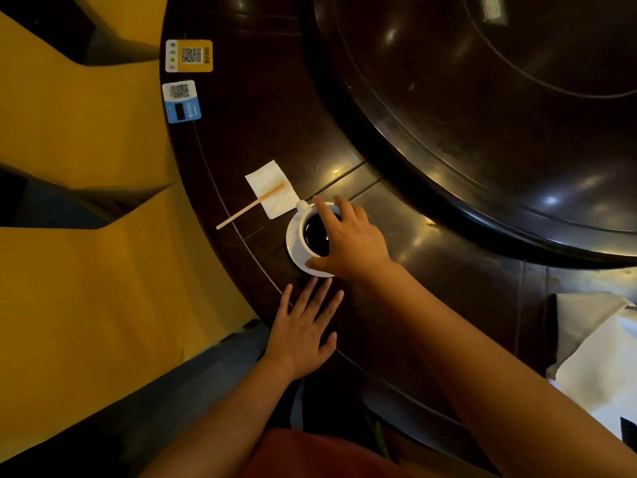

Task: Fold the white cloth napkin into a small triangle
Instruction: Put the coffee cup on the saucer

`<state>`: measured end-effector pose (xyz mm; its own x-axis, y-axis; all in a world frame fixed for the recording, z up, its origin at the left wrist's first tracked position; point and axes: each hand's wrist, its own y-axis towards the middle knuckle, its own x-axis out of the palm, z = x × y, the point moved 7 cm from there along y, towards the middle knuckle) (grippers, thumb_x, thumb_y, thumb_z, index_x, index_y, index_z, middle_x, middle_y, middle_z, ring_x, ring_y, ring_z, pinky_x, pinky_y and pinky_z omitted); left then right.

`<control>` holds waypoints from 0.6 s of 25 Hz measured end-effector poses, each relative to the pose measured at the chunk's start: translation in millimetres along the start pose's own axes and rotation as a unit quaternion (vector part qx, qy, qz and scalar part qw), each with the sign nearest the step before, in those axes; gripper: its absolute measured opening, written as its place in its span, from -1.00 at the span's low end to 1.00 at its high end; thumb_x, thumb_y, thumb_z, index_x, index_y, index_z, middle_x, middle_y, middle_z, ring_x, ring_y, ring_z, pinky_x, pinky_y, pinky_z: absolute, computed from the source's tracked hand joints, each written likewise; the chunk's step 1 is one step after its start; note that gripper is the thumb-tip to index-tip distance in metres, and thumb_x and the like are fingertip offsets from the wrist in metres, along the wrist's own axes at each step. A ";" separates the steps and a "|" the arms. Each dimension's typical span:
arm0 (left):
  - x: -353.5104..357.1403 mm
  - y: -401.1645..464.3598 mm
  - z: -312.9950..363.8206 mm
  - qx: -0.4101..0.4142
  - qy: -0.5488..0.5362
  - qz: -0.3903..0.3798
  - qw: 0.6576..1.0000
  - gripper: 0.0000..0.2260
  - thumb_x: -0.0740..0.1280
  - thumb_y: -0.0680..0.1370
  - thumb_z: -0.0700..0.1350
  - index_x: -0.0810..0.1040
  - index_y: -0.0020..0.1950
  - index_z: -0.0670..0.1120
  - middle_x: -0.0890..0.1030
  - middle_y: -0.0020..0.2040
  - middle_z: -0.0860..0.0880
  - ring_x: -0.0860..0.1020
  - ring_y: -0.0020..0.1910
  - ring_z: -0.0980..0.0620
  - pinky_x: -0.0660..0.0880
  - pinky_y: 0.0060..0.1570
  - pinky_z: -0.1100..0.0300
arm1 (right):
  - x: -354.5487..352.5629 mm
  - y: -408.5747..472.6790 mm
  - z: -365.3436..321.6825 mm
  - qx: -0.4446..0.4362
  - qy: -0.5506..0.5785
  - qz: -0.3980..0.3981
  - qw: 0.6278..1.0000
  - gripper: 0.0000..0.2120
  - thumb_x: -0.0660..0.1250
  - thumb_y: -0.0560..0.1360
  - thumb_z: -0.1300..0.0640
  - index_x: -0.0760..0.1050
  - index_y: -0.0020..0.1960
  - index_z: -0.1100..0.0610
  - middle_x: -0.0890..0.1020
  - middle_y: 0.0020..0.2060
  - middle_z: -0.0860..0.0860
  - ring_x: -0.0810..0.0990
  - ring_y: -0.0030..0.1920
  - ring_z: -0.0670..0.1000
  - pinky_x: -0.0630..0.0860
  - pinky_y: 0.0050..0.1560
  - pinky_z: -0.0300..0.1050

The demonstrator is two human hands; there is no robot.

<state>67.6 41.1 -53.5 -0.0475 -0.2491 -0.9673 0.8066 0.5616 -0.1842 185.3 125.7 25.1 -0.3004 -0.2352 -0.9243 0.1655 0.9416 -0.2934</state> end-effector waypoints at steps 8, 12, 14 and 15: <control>-3.4 -0.8 5.0 -0.011 0.018 -0.088 0.996 -0.41 0.02 0.57 0.13 -0.13 0.53 0.01 -0.09 0.55 -0.10 -0.16 0.51 -0.10 -0.13 0.40 -0.20 | -7.2 -106.5 48.7 0.086 0.096 0.111 0.986 -0.47 0.32 0.44 -0.10 0.32 0.34 0.06 0.46 0.21 0.09 0.47 0.14 0.10 0.54 -0.10 0.00; -24.1 10.3 36.4 -0.016 0.037 -0.087 0.995 -0.48 0.11 0.56 0.05 0.14 0.49 -0.08 0.13 0.52 -0.13 0.08 0.48 -0.11 0.09 0.39 -0.09 | 14.2 -204.7 106.6 0.209 0.070 0.118 0.968 -0.67 0.31 0.46 -0.01 0.51 0.14 0.15 0.54 0.08 0.11 0.55 0.02 0.14 0.50 -0.21 -0.04; -37.2 22.4 76.5 0.045 0.015 -0.063 0.997 -0.56 0.13 0.55 0.02 0.31 0.40 -0.08 0.30 0.45 -0.09 0.23 0.43 -0.05 0.11 0.37 -0.04 | 16.7 -247.0 137.1 0.260 0.066 0.130 0.955 -0.72 0.36 0.44 0.05 0.54 0.06 0.19 0.57 0.02 0.14 0.57 -0.06 0.17 0.51 -0.26 -0.01; -42.4 28.8 100.5 0.083 0.005 -0.052 0.995 -0.58 0.13 0.55 0.02 0.34 0.38 -0.07 0.34 0.43 -0.07 0.26 0.41 -0.03 0.10 0.37 -0.03 | 14.5 -266.0 152.5 0.285 0.067 0.147 0.945 -0.75 0.39 0.42 0.08 0.56 0.02 0.21 0.58 -0.02 0.16 0.58 -0.10 0.20 0.51 -0.28 0.01</control>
<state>152.0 -11.5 -0.2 -0.1420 -0.2908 -0.9462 0.8834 0.3941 -0.2537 280.2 -164.9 52.6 -0.2724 0.0847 -0.9585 0.7273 0.6702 -0.1475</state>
